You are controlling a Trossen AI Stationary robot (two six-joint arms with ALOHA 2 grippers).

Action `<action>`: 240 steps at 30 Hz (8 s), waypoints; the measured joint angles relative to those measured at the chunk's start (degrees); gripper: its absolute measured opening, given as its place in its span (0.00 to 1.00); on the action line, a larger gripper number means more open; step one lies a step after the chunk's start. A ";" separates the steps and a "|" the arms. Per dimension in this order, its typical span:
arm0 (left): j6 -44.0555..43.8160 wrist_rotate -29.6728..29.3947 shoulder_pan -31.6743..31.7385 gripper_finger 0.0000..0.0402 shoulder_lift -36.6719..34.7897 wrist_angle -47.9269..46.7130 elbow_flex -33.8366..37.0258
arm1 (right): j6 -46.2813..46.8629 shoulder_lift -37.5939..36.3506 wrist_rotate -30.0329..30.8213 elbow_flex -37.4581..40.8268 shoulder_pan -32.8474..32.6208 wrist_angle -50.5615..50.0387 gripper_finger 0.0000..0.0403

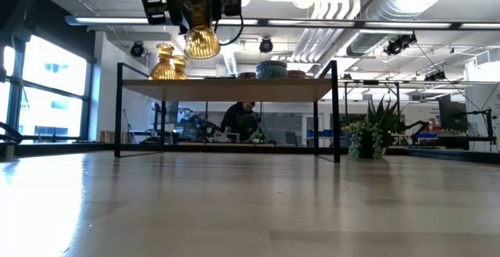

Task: Pick & Place candle stick holders
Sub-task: Put the yellow glass candle holder on the shelf

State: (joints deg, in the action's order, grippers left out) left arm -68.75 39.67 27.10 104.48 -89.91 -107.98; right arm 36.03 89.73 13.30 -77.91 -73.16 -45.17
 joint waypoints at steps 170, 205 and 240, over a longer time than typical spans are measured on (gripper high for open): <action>57.20 -50.95 -26.06 0.33 4.17 19.72 -26.32 | 0.00 0.00 0.04 0.02 -0.01 0.02 0.01; 165.55 -13.98 -28.27 0.33 4.09 44.31 -26.45 | 0.00 0.00 0.01 0.02 -0.01 0.04 0.01; 219.72 -5.38 -28.62 0.33 3.71 56.74 -26.43 | -5.39 0.00 0.01 0.02 -0.01 2.41 0.01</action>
State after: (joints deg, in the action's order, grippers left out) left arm 150.97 34.29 -1.52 108.19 -33.17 -134.41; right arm 30.65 89.73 13.31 -77.89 -73.17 -42.76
